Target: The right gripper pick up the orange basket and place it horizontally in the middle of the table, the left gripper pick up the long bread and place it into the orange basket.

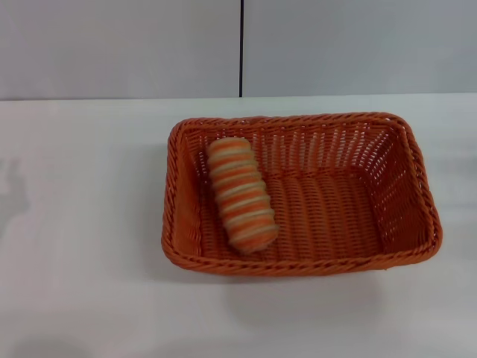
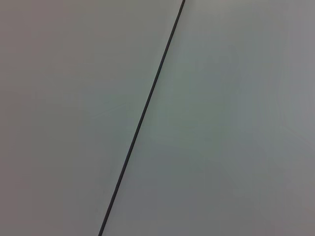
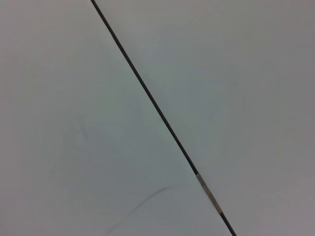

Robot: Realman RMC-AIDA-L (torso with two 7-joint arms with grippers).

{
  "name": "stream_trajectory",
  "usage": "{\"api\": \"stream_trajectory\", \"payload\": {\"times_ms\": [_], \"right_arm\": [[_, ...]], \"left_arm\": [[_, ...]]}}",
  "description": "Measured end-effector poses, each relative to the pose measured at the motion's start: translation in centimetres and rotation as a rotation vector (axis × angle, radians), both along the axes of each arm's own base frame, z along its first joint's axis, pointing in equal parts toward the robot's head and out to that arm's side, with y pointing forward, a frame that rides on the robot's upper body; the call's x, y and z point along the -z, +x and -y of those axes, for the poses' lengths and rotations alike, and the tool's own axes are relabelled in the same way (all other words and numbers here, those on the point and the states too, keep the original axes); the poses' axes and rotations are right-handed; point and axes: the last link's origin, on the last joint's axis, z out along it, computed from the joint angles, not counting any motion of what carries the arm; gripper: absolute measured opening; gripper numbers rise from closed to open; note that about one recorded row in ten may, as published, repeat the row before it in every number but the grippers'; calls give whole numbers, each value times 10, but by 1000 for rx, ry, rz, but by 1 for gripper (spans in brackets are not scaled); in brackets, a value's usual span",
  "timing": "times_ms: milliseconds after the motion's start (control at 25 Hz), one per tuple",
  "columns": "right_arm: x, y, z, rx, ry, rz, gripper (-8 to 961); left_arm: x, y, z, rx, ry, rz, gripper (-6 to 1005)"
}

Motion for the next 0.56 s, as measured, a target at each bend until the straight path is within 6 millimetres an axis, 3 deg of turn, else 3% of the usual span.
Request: {"api": "stream_trajectory", "payload": {"times_ms": [200,320,560], "right_arm": [[0,0,1,-3,2,-1,433],[0,0,2,-7,3,-2,433],[0,-2,3,-19,6,-7,433]], "left_arm": [[0,0,0,2,-2,1,235],[1,1,-1,7,-8,4,71],[1,1,-1,7,-8,4,71]]}}
